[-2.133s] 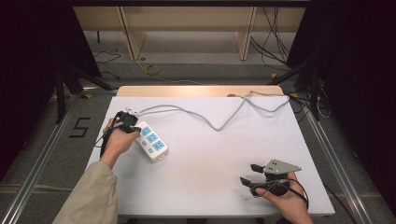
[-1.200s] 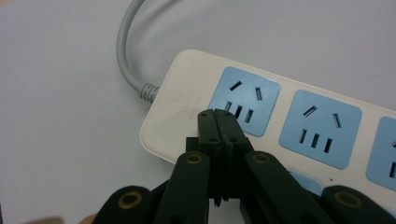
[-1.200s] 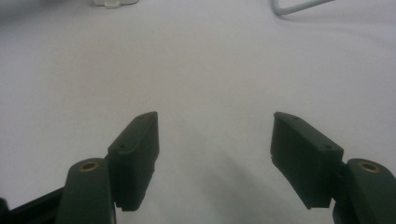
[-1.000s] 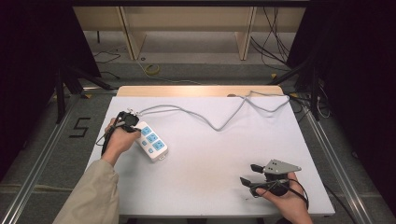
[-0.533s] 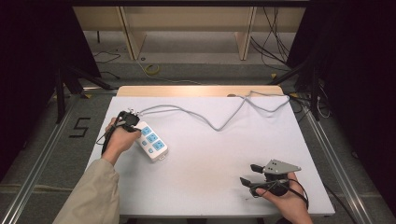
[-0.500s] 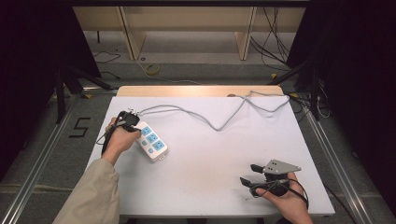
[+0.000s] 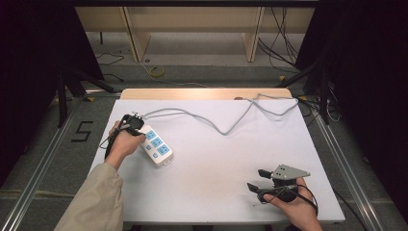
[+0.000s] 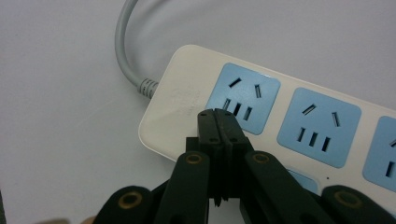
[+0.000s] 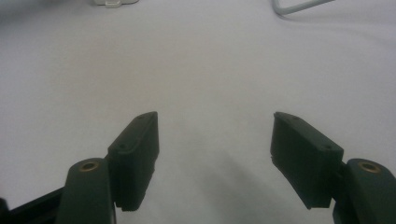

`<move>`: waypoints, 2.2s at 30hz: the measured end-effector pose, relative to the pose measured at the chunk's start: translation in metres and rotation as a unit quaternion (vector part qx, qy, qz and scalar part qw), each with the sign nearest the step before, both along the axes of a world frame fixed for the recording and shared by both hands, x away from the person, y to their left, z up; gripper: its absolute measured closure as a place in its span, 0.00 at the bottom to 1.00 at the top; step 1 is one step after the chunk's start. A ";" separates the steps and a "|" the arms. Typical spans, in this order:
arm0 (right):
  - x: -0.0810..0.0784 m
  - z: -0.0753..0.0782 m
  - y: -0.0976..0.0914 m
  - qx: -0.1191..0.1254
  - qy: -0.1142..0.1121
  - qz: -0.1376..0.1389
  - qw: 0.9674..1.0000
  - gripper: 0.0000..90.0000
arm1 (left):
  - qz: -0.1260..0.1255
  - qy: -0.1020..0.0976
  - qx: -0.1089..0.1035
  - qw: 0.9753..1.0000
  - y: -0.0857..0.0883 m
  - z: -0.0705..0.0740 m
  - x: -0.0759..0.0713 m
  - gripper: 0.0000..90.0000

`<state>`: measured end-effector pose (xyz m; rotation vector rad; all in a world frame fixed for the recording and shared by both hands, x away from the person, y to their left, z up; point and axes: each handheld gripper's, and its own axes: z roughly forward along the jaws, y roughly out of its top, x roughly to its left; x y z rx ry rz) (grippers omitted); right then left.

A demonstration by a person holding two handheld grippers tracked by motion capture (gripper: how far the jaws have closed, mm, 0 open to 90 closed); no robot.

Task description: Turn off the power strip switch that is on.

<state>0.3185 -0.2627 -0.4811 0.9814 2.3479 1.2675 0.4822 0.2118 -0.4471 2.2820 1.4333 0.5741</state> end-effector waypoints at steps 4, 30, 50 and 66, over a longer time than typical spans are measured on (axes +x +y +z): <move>0.000 0.000 0.000 0.001 0.001 0.000 1.000 0.37 | 0.002 0.000 -0.001 1.000 0.000 0.000 0.000 1.00; 0.000 0.000 0.001 0.000 0.001 0.000 1.000 0.37 | 0.002 0.003 0.013 1.000 -0.003 0.000 0.001 1.00; -0.001 0.000 0.001 0.000 0.000 0.000 1.000 0.37 | 0.000 0.005 0.027 1.000 -0.006 0.000 0.001 1.00; -0.001 0.000 0.001 -0.003 0.000 0.002 1.000 0.37 | -0.004 0.006 0.020 1.000 -0.007 0.000 0.000 1.00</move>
